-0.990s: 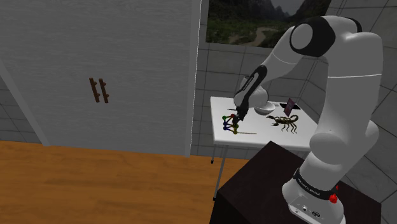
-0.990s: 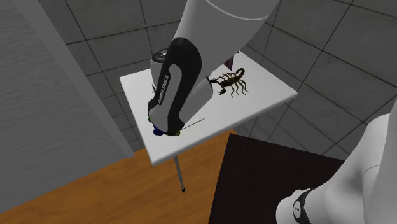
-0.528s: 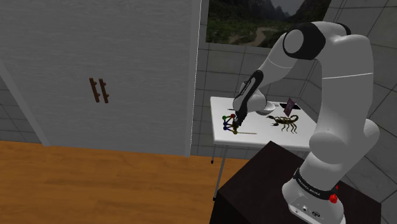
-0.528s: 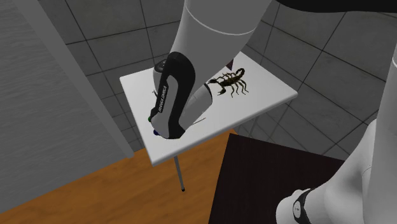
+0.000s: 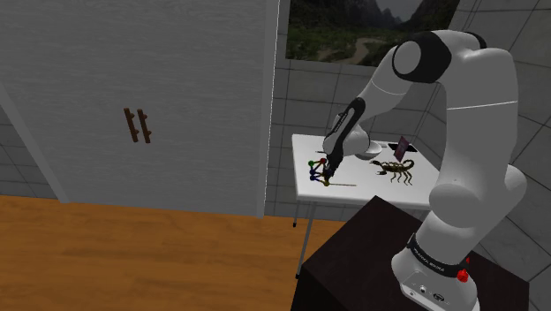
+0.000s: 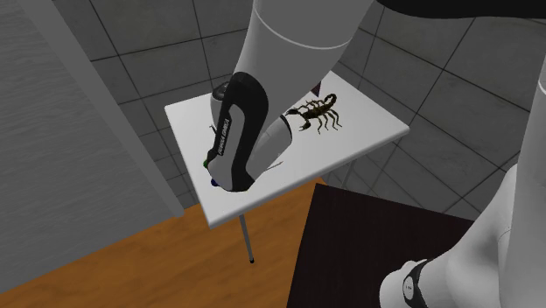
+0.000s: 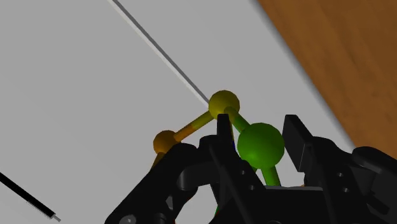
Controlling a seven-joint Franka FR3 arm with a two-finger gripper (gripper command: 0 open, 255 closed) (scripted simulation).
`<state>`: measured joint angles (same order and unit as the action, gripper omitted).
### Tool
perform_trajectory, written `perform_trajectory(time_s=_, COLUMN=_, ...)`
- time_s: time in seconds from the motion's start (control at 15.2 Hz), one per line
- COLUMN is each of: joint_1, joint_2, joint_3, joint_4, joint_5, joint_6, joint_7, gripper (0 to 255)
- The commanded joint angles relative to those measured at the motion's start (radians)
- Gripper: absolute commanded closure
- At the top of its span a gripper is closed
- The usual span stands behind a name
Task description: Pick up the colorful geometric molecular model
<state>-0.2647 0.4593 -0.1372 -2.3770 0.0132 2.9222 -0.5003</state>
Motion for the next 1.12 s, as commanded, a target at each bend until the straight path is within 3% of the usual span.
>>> perform_trajectory(time_s=0.0, joint_1=-0.001, joint_2=-0.001, joint_3=0.000, joint_4=0.000, joint_5=0.000, joint_6=-0.001, joint_7=-0.001, gripper=255)
perform_trajectory(time_s=1.06, joint_1=0.034, joint_2=-0.216, joint_3=-0.044, joint_4=-0.035, joint_5=-0.046, joint_6=-0.180, joint_7=0.023, gripper=255)
